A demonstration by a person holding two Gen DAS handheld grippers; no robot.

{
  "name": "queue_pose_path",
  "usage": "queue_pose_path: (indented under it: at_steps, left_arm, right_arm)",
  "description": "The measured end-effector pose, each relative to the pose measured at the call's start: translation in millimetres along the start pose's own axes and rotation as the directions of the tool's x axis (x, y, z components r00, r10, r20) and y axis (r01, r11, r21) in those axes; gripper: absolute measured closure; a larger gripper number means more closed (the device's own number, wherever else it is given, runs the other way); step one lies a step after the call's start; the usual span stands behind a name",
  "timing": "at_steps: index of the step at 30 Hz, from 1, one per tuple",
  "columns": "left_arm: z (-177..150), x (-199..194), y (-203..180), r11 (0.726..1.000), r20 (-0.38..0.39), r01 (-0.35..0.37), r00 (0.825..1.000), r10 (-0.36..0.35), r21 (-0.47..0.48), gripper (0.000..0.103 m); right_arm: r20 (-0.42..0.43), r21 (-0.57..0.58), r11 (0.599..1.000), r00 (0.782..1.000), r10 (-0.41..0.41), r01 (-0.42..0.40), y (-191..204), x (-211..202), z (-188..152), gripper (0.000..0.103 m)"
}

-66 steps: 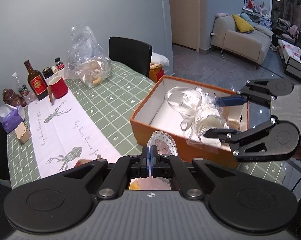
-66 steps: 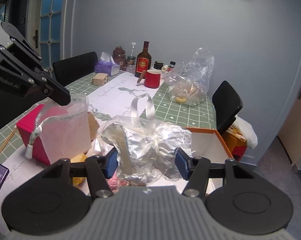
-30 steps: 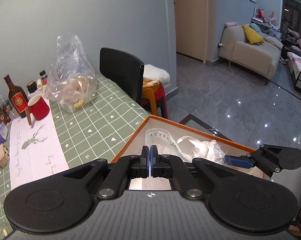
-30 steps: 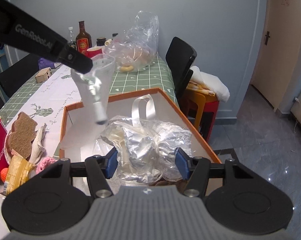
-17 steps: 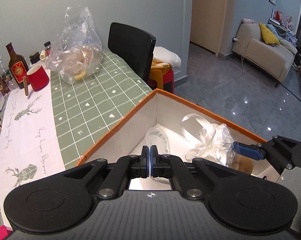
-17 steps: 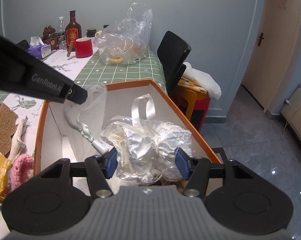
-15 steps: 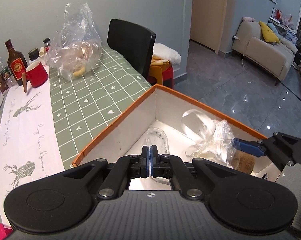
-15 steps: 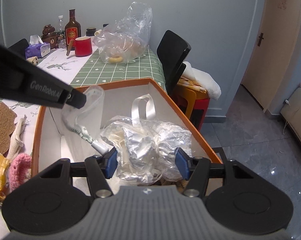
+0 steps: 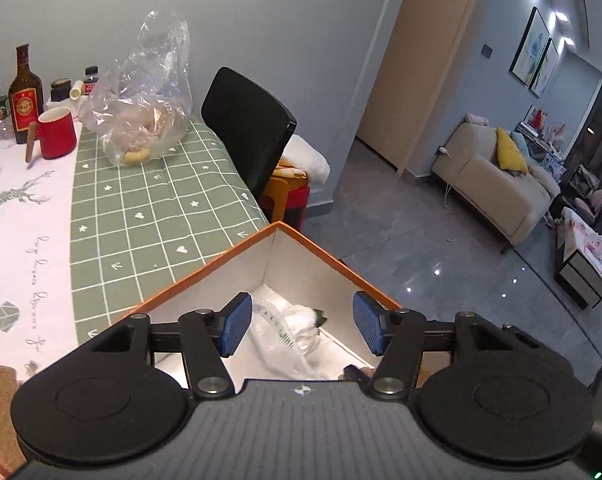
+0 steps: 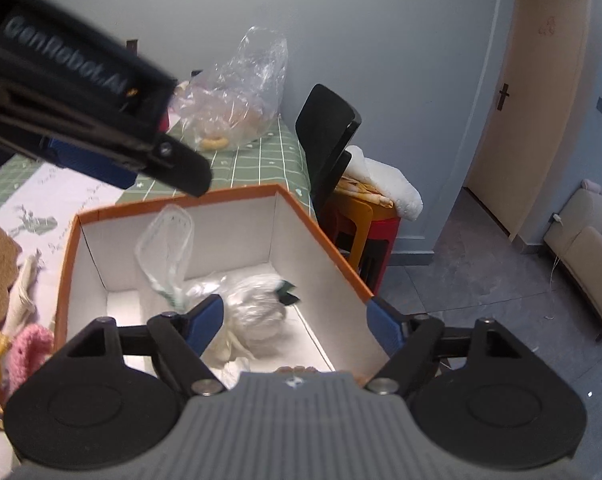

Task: Organize soft objects
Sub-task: 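Open the right tool to drop the foil bag while the left tool releases the cup into the box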

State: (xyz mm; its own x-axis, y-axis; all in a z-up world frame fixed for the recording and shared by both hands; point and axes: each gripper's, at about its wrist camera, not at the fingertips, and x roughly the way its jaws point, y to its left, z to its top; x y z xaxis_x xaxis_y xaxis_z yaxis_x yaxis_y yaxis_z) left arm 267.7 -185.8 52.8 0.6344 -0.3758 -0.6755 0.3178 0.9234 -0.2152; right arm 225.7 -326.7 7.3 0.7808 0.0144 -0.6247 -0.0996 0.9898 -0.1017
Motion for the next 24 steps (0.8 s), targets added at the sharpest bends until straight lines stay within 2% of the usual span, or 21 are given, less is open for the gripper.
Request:
queue_pose_path:
  at_steps: [10,24]
  left_arm:
    - [-3.5,-20.6,21.1,0.997,0.002,-0.073,0.997,0.073,0.014,0.034]
    - [-21.9,-82.1,68.2,0.985,0.021,-0.166,0.986,0.166,0.034,0.034]
  right_arm:
    - [0.033,0.023,1.0,0.999,0.011,-0.012,-2.0,-15.1,5.6,0.025]
    - [0.085,-0.014,0.998,0.995,0.061,-0.06,35.6,-38.1,14.5,0.025]
